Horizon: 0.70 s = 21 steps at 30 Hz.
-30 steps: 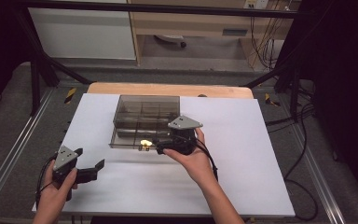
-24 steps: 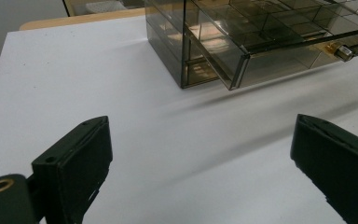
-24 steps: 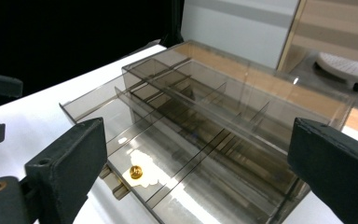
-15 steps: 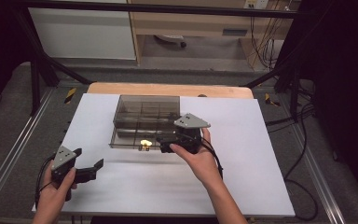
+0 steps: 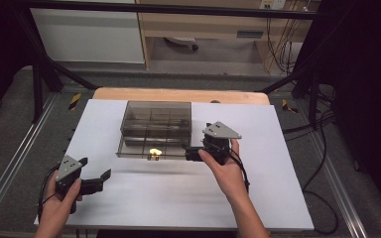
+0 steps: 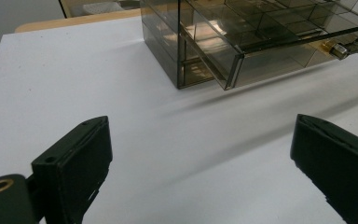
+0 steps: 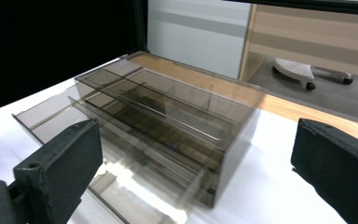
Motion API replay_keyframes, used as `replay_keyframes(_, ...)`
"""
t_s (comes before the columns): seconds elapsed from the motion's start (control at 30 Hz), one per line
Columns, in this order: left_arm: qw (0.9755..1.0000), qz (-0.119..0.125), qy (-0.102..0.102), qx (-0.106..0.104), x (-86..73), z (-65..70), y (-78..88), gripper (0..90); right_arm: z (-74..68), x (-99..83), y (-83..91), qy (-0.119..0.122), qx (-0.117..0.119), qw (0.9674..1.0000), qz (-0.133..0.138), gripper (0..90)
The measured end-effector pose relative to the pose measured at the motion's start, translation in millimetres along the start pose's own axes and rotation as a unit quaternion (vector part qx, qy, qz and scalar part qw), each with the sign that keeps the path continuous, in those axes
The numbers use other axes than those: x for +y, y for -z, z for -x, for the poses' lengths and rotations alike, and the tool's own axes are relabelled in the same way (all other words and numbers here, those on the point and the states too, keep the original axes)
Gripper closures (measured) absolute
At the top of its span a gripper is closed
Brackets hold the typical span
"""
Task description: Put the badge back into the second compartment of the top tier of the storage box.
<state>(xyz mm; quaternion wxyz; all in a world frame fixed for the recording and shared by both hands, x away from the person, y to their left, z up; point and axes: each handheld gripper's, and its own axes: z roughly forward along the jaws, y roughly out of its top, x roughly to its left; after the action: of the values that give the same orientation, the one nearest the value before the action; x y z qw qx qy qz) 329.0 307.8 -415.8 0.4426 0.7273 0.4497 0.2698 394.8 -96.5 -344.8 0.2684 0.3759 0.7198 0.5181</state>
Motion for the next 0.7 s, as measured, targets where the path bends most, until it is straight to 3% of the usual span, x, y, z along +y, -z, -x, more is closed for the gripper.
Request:
replay_keyframes(0.13,1.0000,0.001,-0.002,-0.002,0.2,0.9,1.0,5.2,14.3,-1.2,8.4,-0.002,-0.007,1.0000,-0.005,2.7)
replay_keyframes(0.7,0.9999,0.008,-0.007,-0.005,2.2,1.6,3.9,4.9,60.3,3.6,46.5,-0.032,-0.052,0.9978,0.026,3.4)
